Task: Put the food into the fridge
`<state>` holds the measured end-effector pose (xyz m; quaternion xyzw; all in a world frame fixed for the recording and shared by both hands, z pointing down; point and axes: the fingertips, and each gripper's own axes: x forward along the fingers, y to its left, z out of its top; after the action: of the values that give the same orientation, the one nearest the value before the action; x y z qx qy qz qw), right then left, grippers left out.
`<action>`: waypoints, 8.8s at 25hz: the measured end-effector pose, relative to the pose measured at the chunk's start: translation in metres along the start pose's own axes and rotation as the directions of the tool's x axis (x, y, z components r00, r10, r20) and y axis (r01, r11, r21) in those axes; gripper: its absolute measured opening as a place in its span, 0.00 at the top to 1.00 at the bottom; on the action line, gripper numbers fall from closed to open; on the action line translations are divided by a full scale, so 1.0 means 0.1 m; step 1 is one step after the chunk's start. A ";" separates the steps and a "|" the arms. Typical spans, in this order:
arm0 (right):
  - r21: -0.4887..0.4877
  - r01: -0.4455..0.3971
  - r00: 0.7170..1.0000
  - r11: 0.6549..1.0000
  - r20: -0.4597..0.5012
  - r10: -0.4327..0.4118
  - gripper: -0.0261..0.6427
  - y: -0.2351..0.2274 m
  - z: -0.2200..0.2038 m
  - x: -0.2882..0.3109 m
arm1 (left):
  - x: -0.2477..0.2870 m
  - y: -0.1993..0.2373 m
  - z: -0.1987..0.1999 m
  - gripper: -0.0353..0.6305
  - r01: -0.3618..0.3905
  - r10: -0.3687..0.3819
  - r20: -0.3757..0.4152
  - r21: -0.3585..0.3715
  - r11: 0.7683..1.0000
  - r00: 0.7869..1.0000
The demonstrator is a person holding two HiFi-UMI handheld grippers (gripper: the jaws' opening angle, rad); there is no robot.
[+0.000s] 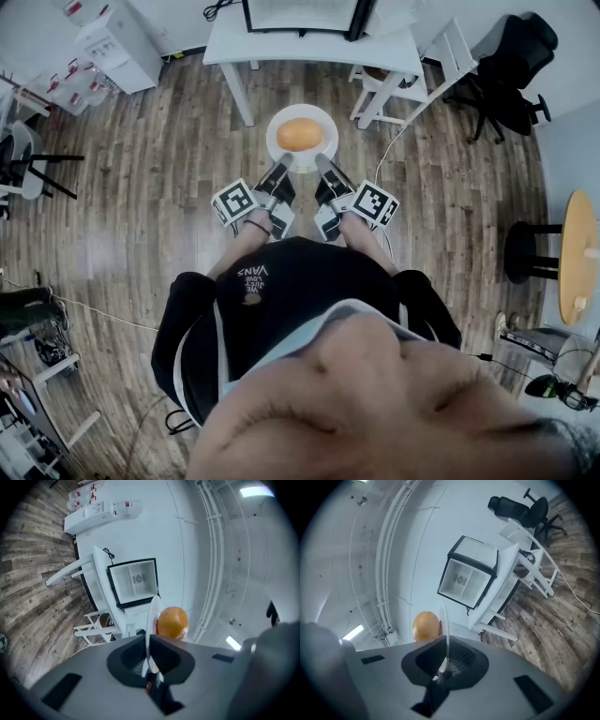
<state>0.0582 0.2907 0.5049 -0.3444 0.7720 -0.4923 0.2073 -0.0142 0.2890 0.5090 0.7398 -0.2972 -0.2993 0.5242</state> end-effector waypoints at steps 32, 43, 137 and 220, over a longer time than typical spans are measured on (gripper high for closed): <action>0.044 0.085 0.987 0.995 0.135 -0.090 0.93 -0.02 -0.04 0.83 | 0.09 0.34 0.87 0.90 0.008 -0.013 -0.128 -0.041 0.999 0.992; 0.057 0.081 0.990 0.995 0.113 -0.087 0.93 -0.10 0.32 1.14 | 0.48 0.39 1.09 0.90 0.004 -0.012 -0.110 -0.070 0.998 0.994; 0.076 0.112 0.986 0.991 0.112 -0.120 0.93 -1.25 2.52 3.78 | 3.22 1.49 3.21 0.90 -0.002 -0.012 -0.126 -0.108 0.994 0.992; 0.125 0.063 0.997 0.990 0.046 -0.069 0.93 -1.79 3.84 4.70 | 4.63 1.76 3.88 0.90 -0.003 0.006 0.019 -0.161 0.987 1.000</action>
<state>0.0521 -0.3420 0.5103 -0.3684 0.7231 -0.5368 0.2310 -0.0305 -0.3399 0.5104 0.6916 -0.2788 -0.3284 0.5798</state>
